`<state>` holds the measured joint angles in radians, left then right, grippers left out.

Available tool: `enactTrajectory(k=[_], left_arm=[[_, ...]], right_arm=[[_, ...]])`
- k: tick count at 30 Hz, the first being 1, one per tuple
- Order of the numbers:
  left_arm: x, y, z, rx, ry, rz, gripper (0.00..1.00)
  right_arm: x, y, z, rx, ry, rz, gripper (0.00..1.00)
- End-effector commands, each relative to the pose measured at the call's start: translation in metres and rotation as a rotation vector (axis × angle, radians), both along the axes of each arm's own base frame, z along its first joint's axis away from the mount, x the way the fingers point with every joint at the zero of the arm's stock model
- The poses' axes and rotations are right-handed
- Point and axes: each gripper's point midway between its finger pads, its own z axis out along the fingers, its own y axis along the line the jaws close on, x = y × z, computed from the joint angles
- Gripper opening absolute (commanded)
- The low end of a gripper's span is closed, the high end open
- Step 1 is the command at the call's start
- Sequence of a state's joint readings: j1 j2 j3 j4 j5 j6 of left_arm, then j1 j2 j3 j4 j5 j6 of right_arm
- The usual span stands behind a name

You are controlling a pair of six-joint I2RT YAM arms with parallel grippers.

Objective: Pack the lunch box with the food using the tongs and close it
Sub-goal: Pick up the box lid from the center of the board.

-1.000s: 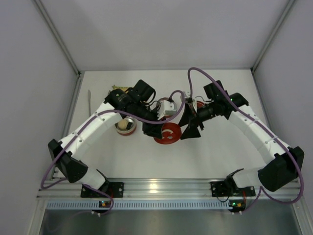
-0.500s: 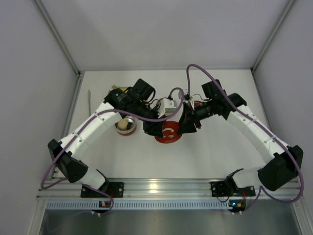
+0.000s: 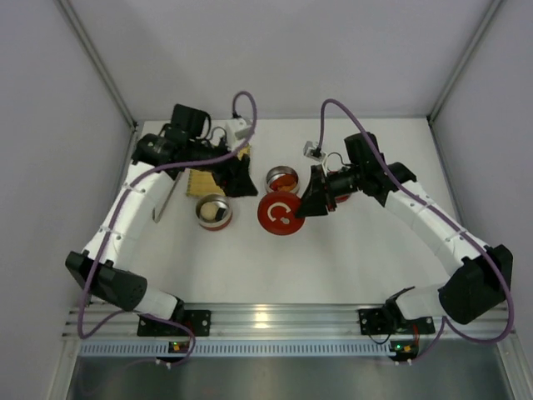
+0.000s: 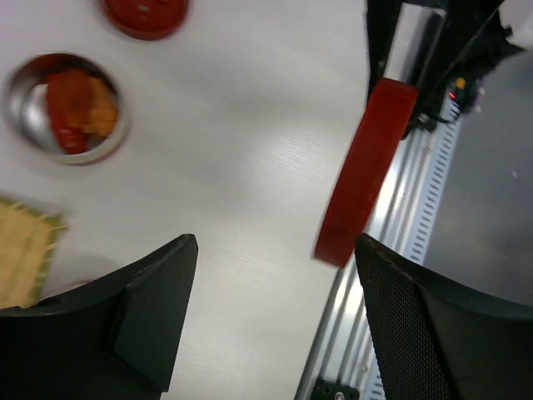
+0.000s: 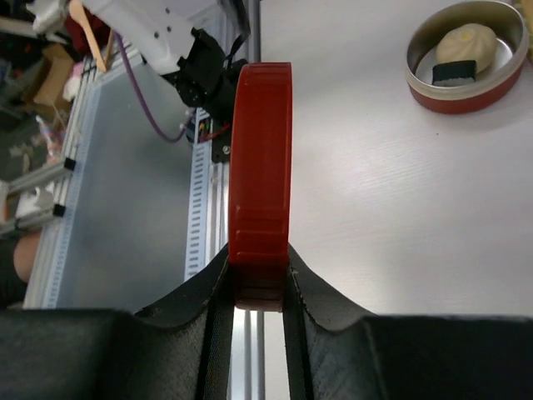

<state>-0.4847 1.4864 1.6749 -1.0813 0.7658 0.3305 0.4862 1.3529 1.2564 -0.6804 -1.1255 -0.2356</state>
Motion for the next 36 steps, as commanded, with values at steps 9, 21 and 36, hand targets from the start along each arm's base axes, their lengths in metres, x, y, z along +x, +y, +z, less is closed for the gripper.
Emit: enactTrajectory(k=[9, 21, 36], left_arm=[[-0.004, 0.040, 0.098, -0.167, -0.304, 0.052, 0.83], [0.003, 0.009, 0.076, -0.136, -0.164, 0.048, 0.94], [0.001, -0.005, 0.060, -0.120, -0.005, 0.012, 0.98]], right_arm=[[0.075, 0.012, 0.034, 0.161, 0.191, -0.330, 0.00], [0.065, 0.029, 0.039, 0.167, 0.376, -0.313, 0.00], [0.043, 0.039, 0.047, 0.182, 0.462, -0.235, 0.00]])
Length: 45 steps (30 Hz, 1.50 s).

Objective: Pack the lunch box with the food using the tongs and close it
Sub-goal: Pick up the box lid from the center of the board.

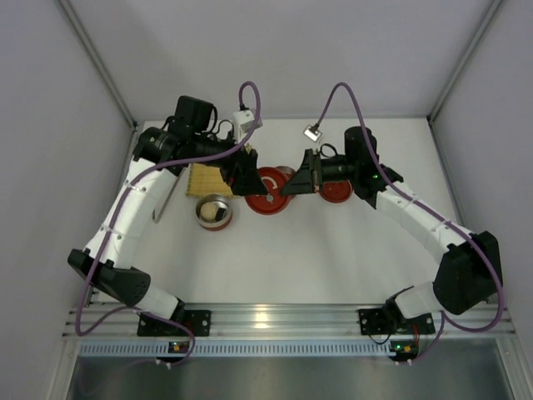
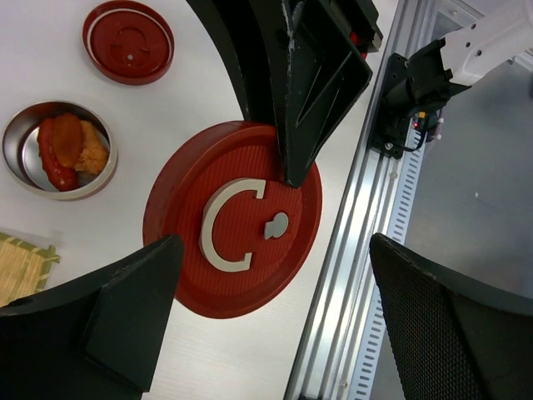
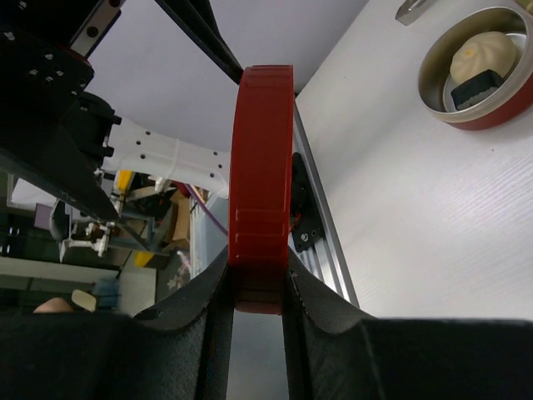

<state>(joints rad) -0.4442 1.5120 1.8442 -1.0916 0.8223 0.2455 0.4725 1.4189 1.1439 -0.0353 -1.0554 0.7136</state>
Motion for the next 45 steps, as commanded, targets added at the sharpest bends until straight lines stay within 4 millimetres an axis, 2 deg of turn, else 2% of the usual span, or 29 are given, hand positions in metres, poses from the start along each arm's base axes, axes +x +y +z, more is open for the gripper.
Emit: enactTrajectory(k=[1, 6, 14, 19, 23, 30, 32, 34, 36, 37, 38, 39, 40, 41, 43, 44, 45], left_arm=[[-0.011, -0.004, 0.004, -0.008, 0.031, -0.038, 0.98], [-0.011, -0.004, -0.003, 0.023, 0.031, -0.036, 0.98], [-0.021, -0.012, -0.010, 0.052, 0.025, -0.072, 0.98], [-0.038, -0.017, 0.003, -0.015, 0.053, -0.152, 0.94], [-0.059, -0.020, 0.017, -0.091, 0.091, -0.239, 0.90], [-0.082, -0.019, 0.027, -0.162, 0.156, -0.323, 0.82], [-0.083, -0.018, 0.028, -0.163, 0.155, -0.319, 0.81], [-0.075, -0.015, 0.025, -0.129, 0.123, -0.264, 0.81], [-0.055, -0.013, 0.025, -0.095, 0.048, -0.170, 0.82], [-0.036, -0.003, 0.018, -0.021, -0.013, -0.030, 0.82], [-0.022, 0.001, 0.037, -0.047, -0.139, 0.052, 0.81], [-0.004, 0.004, 0.031, -0.018, -0.181, 0.116, 0.80], [0.005, 0.017, 0.034, 0.016, -0.261, 0.197, 0.79], [0.011, 0.020, 0.038, 0.031, -0.303, 0.225, 0.79], [0.012, 0.016, 0.027, 0.104, -0.328, 0.221, 0.78], [0.016, 0.021, 0.017, 0.166, -0.328, 0.250, 0.77], [0.014, 0.016, 0.010, 0.187, -0.323, 0.233, 0.77]], right_arm=[[-0.005, 0.006, 0.021, 0.072, -0.040, 0.036, 0.00], [-0.006, 0.008, 0.025, 0.094, 0.010, 0.043, 0.00], [-0.004, 0.010, 0.030, 0.113, 0.027, 0.038, 0.00], [0.000, 0.009, 0.024, 0.086, -0.009, 0.024, 0.00], [0.007, 0.007, 0.014, 0.042, -0.075, -0.003, 0.00], [0.021, 0.003, 0.000, -0.020, -0.100, -0.080, 0.00], [0.025, 0.002, 0.000, -0.023, -0.106, -0.094, 0.00], [0.027, 0.001, 0.000, -0.020, -0.099, -0.101, 0.00], [0.027, 0.001, 0.001, -0.016, -0.090, -0.102, 0.00], [0.026, 0.001, -0.001, -0.017, -0.061, -0.104, 0.00], [0.029, 0.002, 0.003, 0.004, -0.076, -0.106, 0.00], [0.029, 0.002, 0.005, 0.012, -0.067, -0.109, 0.00], [0.030, 0.003, 0.005, 0.017, -0.037, -0.115, 0.00], [0.031, 0.004, 0.006, 0.026, -0.032, -0.118, 0.00], [0.030, 0.006, 0.008, 0.043, 0.021, -0.119, 0.00], [0.033, 0.007, 0.010, 0.059, 0.024, -0.120, 0.00], [0.033, 0.008, 0.009, 0.064, 0.042, -0.123, 0.00]])
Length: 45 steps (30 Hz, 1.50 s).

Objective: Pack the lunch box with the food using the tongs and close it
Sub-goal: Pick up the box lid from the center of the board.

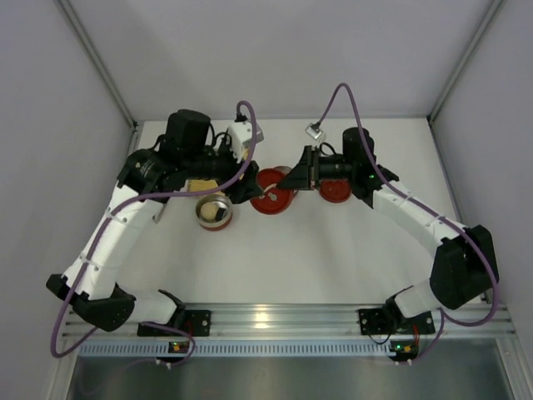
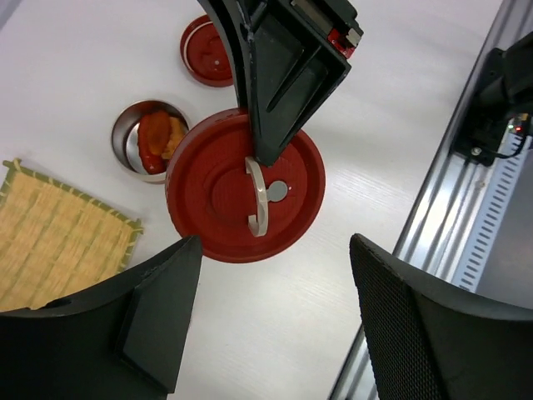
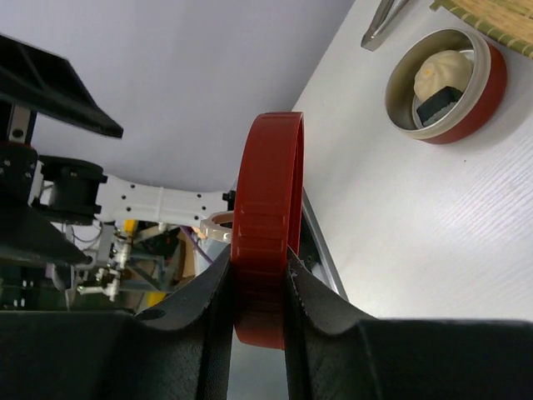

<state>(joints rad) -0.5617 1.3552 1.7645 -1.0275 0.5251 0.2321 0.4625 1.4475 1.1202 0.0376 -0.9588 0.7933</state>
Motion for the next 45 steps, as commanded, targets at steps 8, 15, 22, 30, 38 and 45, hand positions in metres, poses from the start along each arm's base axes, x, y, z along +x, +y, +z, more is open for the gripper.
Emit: enactTrajectory(k=[8, 15, 22, 30, 38, 45], left_arm=[[0.036, -0.004, -0.026, 0.177, -0.127, 0.149, 0.77], [0.043, -0.015, -0.035, 0.189, -0.097, 0.138, 0.76], [0.037, -0.022, -0.050, 0.217, -0.047, 0.103, 0.59], [0.030, -0.020, -0.057, 0.226, -0.014, 0.089, 0.32], [0.024, -0.022, -0.061, 0.219, 0.023, 0.078, 0.00], [0.032, 0.005, -0.071, 0.272, 0.086, 0.215, 0.00]], right_arm=[[0.009, 0.008, 0.020, 0.123, 0.111, -0.028, 0.00], [0.004, 0.008, 0.028, 0.144, 0.092, 0.001, 0.00], [0.002, 0.008, 0.032, 0.149, 0.085, 0.008, 0.00], [0.004, 0.010, 0.027, 0.147, 0.096, 0.007, 0.00], [0.008, 0.011, 0.026, 0.153, 0.118, 0.002, 0.00], [0.027, -0.007, 0.014, 0.097, 0.099, -0.046, 0.91]])
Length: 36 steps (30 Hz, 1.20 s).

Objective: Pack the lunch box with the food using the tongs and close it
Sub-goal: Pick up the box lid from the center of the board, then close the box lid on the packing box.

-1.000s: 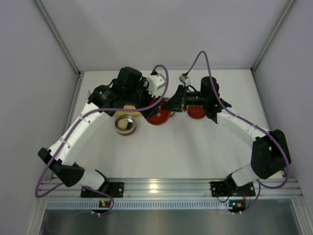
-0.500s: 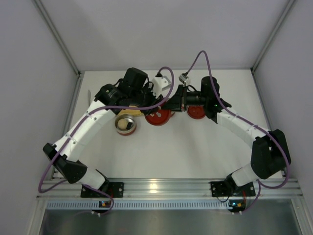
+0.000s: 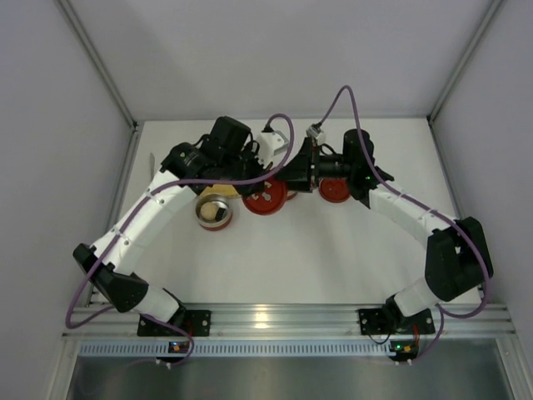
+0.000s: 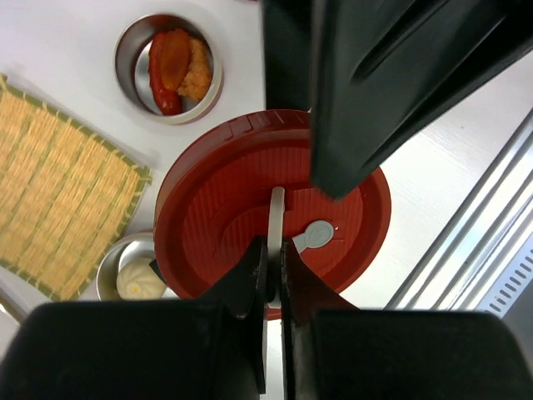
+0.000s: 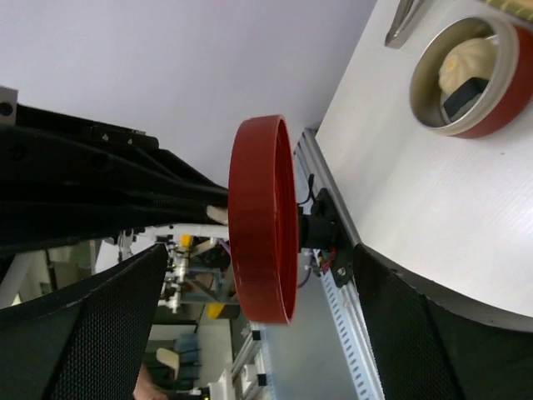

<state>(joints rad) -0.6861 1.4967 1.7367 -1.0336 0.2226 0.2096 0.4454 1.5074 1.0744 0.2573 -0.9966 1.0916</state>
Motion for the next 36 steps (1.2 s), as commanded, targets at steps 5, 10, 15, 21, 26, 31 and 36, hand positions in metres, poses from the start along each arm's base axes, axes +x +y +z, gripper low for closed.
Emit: enactTrajectory(k=[5, 10, 15, 21, 26, 31, 36], left_arm=[[0.017, 0.056, -0.020, 0.064, 0.140, 0.270, 0.00], [0.041, 0.093, -0.052, 0.110, 0.243, 0.521, 0.00], [0.075, 0.125, -0.079, 0.034, 0.350, 0.820, 0.00], [0.094, 0.161, -0.127, -0.018, 0.447, 1.079, 0.00], [0.097, 0.166, -0.150, -0.053, 0.497, 1.161, 0.00], [0.099, 0.158, -0.163, -0.089, 0.532, 1.161, 0.00], [0.100, 0.159, -0.174, -0.085, 0.548, 1.193, 0.00]], right_arm=[[0.050, -0.055, -0.002, -0.074, -0.137, -0.147, 0.98], [0.062, -0.084, -0.015, -0.127, -0.150, -0.210, 0.98], [0.064, -0.102, -0.033, -0.152, -0.128, -0.243, 0.98], [0.063, -0.116, -0.050, -0.157, -0.082, -0.271, 0.98], [0.065, -0.125, -0.059, -0.161, -0.062, -0.298, 0.99], [0.066, -0.127, -0.062, -0.159, -0.053, -0.304, 0.99], [0.065, -0.127, -0.065, -0.154, -0.037, -0.300, 0.99]])
